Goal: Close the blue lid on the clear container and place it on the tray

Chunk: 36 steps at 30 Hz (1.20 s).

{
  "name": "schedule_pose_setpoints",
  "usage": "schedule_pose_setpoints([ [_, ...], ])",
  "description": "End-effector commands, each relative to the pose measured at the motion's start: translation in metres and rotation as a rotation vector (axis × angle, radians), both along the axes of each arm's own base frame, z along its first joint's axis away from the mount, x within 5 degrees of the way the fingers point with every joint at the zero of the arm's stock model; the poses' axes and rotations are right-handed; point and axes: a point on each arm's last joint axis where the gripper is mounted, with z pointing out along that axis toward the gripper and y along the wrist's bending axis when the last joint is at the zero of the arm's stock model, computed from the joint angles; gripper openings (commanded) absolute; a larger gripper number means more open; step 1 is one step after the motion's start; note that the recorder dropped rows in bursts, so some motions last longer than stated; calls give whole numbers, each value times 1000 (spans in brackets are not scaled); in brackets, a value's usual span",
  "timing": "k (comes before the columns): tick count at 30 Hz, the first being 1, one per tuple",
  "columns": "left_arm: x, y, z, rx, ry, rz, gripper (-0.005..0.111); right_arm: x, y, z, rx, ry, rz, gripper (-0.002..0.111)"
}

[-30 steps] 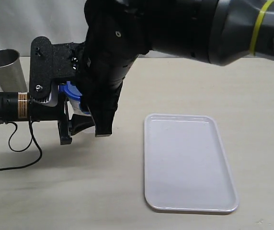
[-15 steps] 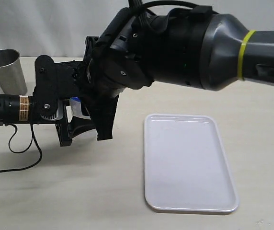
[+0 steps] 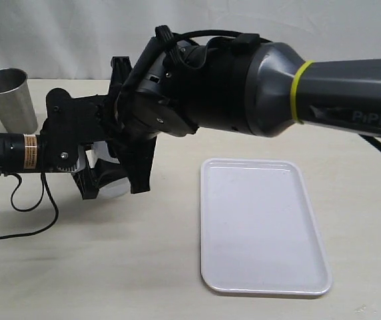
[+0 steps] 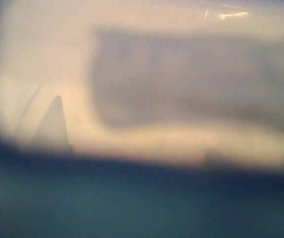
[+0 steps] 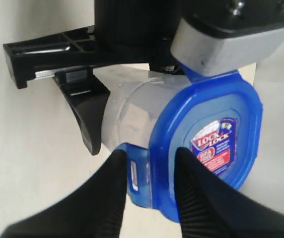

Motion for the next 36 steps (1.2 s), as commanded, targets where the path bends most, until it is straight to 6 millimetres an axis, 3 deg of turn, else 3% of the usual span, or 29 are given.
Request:
schedule_pose_setpoints([
  [1, -6, -14, 30, -213, -68, -110, 0, 2, 2, -44, -35, 90, -87, 25],
  [6, -6, -14, 30, -216, -61, -108, 0, 4, 4, -43, -5, 71, -92, 7],
  [17, -6, -14, 30, -221, -47, -103, 0, 1, 8, -50, 84, 62, -50, 7],
  [24, -6, -14, 30, -221, -40, -104, 0, 9, 5, -46, 85, -44, -93, 7],
  [32, -6, -14, 30, -209, -75, -116, 0, 6, 4, -52, 80, -33, -78, 7],
  [36, -6, -14, 30, -164, -196, -155, 0, 5, 2, -45, 85, -33, -93, 17],
])
